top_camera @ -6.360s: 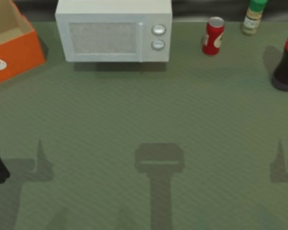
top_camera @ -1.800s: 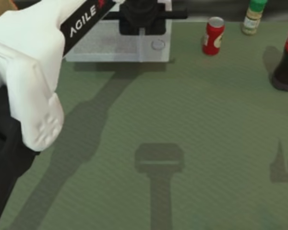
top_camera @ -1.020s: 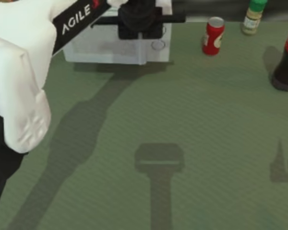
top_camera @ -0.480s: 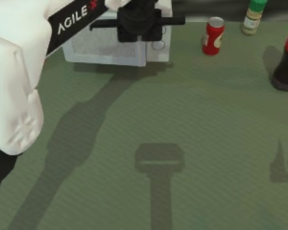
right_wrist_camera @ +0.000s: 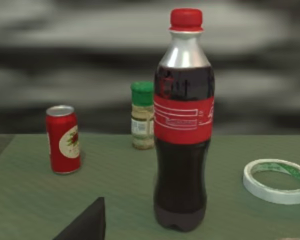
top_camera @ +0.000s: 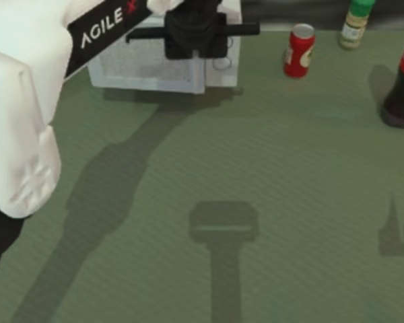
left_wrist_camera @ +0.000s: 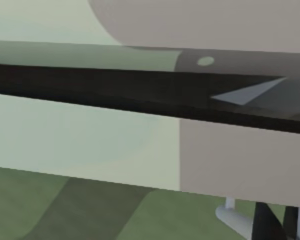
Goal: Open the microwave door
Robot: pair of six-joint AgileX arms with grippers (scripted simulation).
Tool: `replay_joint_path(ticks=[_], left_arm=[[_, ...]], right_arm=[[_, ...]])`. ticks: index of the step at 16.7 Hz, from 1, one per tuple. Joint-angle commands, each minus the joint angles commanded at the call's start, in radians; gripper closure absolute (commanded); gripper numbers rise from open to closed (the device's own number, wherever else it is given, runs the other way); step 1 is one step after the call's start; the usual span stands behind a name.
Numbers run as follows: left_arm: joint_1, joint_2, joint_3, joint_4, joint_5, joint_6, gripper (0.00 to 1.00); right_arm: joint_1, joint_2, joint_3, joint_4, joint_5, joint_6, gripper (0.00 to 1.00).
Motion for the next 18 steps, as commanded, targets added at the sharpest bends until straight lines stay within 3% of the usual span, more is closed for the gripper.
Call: replay_joint_path(ticks=[13,18], left_arm=[[-0.005,0.001,-0.001,0.004,0.007,-0.003,1.00],[0.005,-0.078,-0.135,0.073,0.027,0.059,1.00]], right_arm=[[0.000,0.000,0.000,0.000,0.000,0.000,0.00],[0.000,0.000,0.000,0.000,0.000,0.000,0.00]])
